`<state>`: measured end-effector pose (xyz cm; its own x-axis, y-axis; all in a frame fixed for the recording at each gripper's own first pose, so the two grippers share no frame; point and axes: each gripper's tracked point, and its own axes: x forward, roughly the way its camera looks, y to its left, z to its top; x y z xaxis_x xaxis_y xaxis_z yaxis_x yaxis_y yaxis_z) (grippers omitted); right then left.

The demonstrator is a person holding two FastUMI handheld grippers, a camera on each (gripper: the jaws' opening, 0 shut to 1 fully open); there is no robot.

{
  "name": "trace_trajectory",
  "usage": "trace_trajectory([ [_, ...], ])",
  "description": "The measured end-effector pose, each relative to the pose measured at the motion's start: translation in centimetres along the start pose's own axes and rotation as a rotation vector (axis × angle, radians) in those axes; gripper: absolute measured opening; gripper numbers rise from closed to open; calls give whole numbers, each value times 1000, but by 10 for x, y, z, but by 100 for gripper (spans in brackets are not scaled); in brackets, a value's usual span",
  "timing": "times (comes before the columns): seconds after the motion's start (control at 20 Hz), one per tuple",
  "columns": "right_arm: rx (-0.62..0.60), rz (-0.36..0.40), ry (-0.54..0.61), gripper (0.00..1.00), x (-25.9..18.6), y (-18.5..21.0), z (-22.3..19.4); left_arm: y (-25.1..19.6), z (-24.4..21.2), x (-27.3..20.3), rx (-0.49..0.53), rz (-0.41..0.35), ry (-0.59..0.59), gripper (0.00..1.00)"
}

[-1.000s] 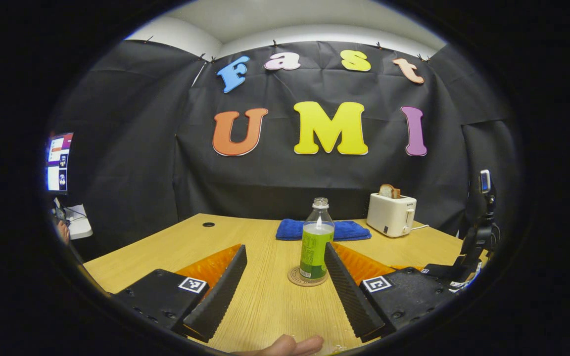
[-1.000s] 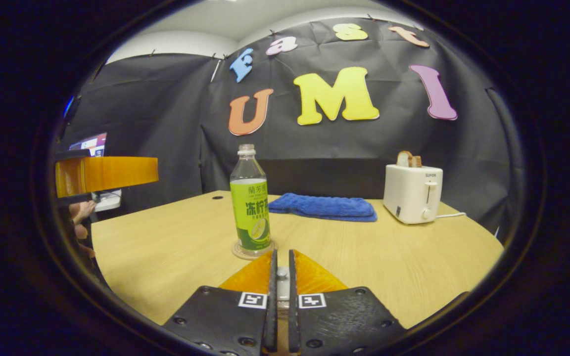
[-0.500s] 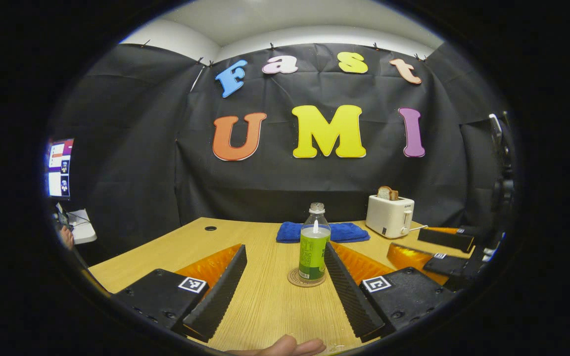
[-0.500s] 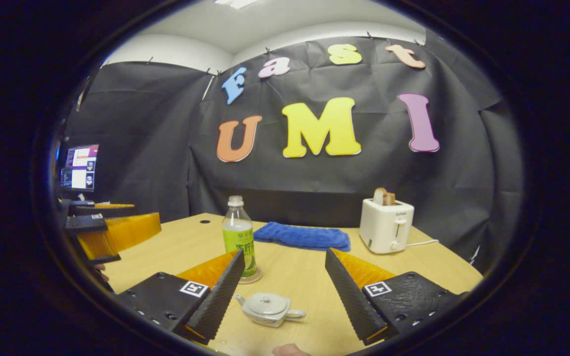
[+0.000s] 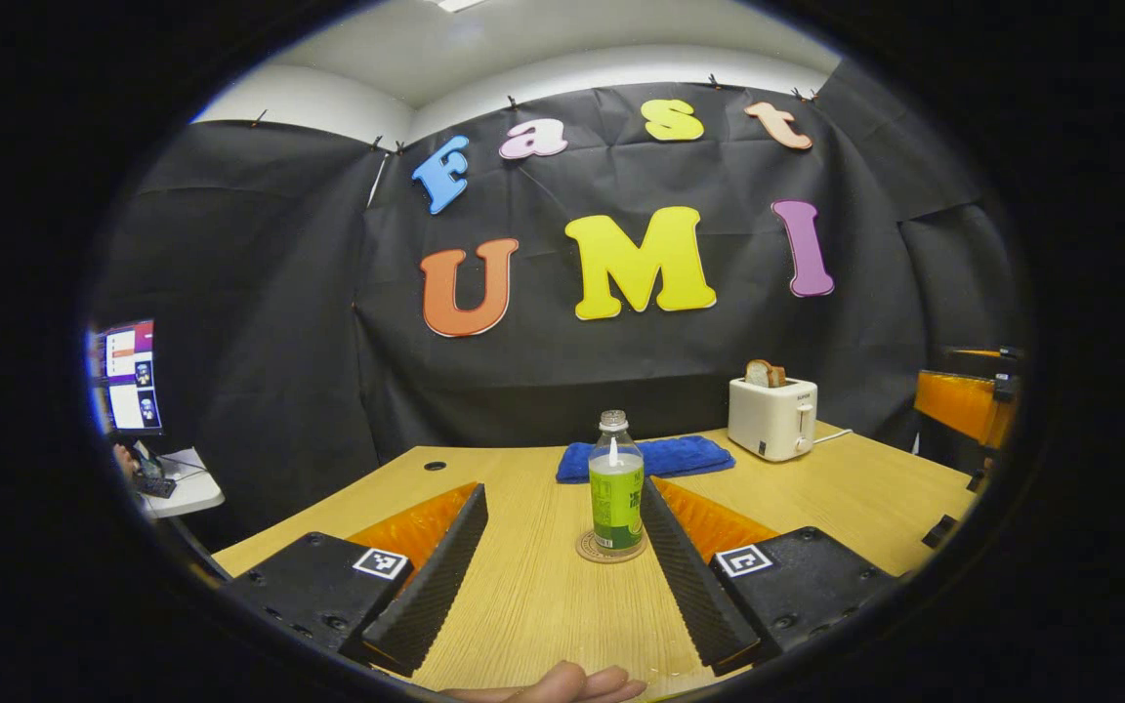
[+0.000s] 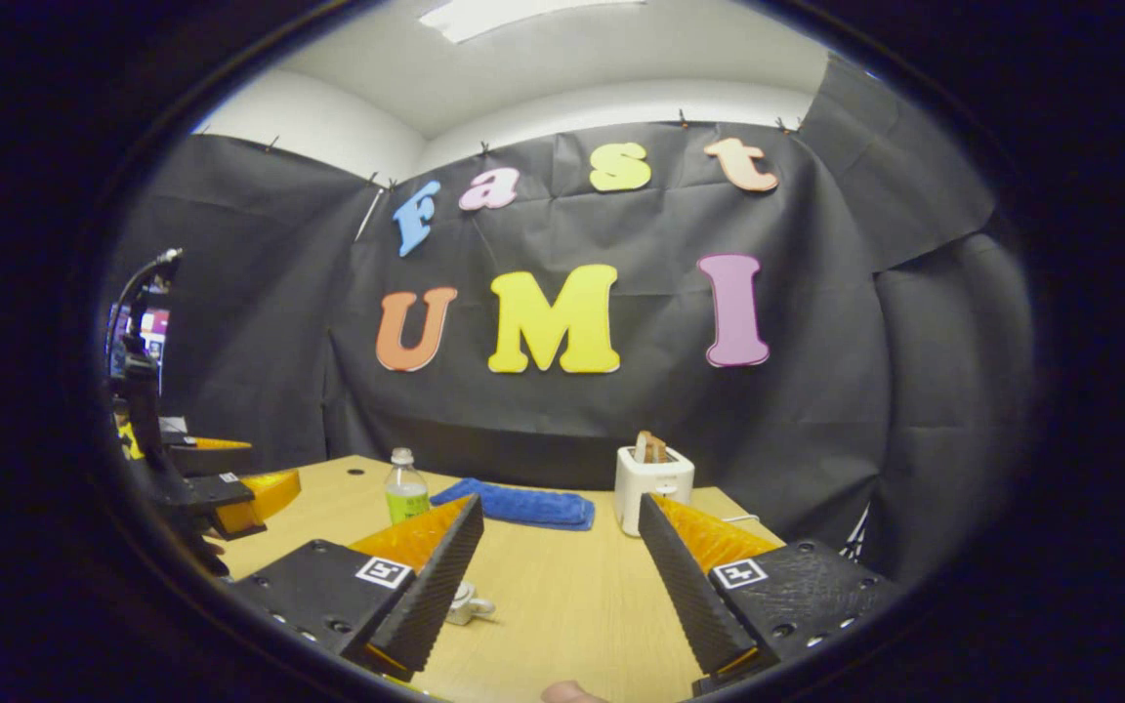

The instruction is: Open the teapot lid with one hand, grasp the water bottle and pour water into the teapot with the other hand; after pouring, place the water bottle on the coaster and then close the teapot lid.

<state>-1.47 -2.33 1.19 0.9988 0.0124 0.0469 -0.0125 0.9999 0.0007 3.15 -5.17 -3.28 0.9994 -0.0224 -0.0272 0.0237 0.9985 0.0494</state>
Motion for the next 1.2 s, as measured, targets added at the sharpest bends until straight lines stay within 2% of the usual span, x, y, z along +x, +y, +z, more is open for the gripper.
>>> trace_trajectory([
  [0.15,-17,-25,-19,95,-9,-17,2,-4,3,-7,-10,-2,1,98],
  [0.35,-5,-16,69,95,0,-21,-26,-9,0,-9,29,-2,8,98],
  [1.2,-26,9,113,96,7,-15,-41,-5,-8,-3,25,20,27,96],
])
